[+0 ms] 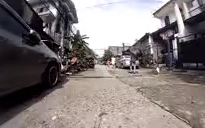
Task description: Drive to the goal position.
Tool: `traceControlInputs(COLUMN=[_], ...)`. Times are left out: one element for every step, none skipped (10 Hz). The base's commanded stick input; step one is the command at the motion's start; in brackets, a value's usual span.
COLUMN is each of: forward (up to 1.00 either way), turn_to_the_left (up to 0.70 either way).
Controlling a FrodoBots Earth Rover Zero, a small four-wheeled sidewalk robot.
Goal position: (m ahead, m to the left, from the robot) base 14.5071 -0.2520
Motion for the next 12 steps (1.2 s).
traceControlInputs(forward=[0.7, 0.7, 0.7, 0.7, 0.7, 0.7, 0.7, 0.7, 0.7, 0.7, 0.7, 0.7], turn_to_the_left=[0.0, 0.0, 0.0, 0.0, 0.0, 0.0, 0.0, 0.0, 0.0, 0.0, 0.0, 0.27])
